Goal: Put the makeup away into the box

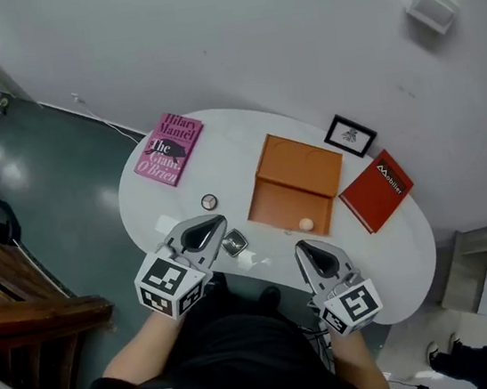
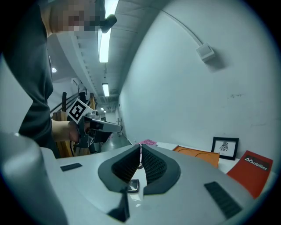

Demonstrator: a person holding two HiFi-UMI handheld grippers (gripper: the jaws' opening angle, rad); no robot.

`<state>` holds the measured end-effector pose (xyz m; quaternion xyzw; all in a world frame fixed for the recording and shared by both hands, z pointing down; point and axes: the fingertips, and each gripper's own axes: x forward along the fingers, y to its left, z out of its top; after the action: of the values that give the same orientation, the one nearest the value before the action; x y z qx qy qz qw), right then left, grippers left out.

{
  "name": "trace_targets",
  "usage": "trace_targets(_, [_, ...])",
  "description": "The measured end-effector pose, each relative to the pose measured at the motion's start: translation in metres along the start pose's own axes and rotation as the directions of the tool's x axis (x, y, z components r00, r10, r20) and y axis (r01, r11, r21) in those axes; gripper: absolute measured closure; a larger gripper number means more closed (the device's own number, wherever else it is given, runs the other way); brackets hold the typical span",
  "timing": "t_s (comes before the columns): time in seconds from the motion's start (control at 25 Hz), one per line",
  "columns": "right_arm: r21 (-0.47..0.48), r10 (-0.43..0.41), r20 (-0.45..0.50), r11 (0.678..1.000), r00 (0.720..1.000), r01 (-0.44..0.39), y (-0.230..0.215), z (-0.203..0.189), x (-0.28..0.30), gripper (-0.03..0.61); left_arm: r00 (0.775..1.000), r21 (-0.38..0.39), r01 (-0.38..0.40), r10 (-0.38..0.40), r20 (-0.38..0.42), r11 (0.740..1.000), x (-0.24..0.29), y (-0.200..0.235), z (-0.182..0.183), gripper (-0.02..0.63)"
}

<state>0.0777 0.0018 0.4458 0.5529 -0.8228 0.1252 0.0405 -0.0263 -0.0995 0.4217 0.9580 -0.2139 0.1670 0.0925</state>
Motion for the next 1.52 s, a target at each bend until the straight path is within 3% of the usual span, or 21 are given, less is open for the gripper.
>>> trace_targets(0.16, [0.027,-0.057,-0.025,0.998,0.998,0.058,0.005,-0.008,0.011,0.538,0.999,-0.036,0.045,-0.045,-0.017,0.998,0.003,0.014,-0.018,0.6])
trace_targets(0.28, [0.061,-0.134,-0.033,0.989,0.99,0.136,0.007,-0.014,0.026,0.538,0.993,-0.021,0.118,-0.118,-0.004,0.993,0.001,0.028,-0.016,0.6])
trace_targets(0.52, [0.174,-0.273,-0.037,0.945,0.961,0.276,0.031,-0.027,0.076,0.538,0.96,0.054,0.281,-0.279,-0.028,0.958,-0.022,0.067,-0.022,0.6])
trace_targets(0.64, [0.265,-0.319,-0.046,0.91,0.947,0.319,0.04,-0.032,0.1,0.537,0.941,0.029,0.335,-0.333,-0.061,0.942,-0.024,0.089,-0.037,0.6])
trace_targets(0.72, [0.278,-0.331,-0.069,0.9,0.941,0.336,0.047,-0.038,0.108,0.535,0.927,-0.002,0.367,-0.366,-0.085,0.93,-0.023,0.094,-0.049,0.6])
trace_targets(0.76, [0.274,-0.321,-0.085,0.903,0.943,0.332,0.051,-0.042,0.112,0.527,0.92,-0.015,0.38,-0.38,-0.092,0.925,-0.022,0.094,-0.053,0.6])
trace_targets(0.84, [0.274,-0.279,-0.132,0.912,0.951,0.306,0.06,-0.057,0.12,0.411,0.91,-0.029,0.401,-0.402,-0.1,0.916,-0.016,0.093,-0.058,0.6])
trace_targets(0.92, [0.274,-0.242,-0.195,0.917,0.95,0.29,0.064,-0.077,0.125,0.371,0.904,-0.045,0.41,-0.413,-0.109,0.911,-0.008,0.09,-0.063,0.6])
trace_targets(1.12, [0.207,-0.194,-0.324,0.94,0.926,0.27,0.051,-0.126,0.131,0.333,0.885,-0.052,0.429,-0.431,-0.175,0.902,0.01,0.084,-0.079,0.6])
trace_targets(1.32, [0.183,-0.109,-0.432,0.961,0.895,0.206,0.04,-0.177,0.142,0.316,0.888,-0.086,0.389,-0.399,-0.231,0.917,0.03,0.096,-0.106,0.6])
trace_targets(1.52, [0.142,-0.053,-0.502,0.98,0.864,0.143,0.044,-0.208,0.153,0.307,0.873,-0.103,0.399,-0.412,-0.262,0.911,0.038,0.092,-0.122,0.6])
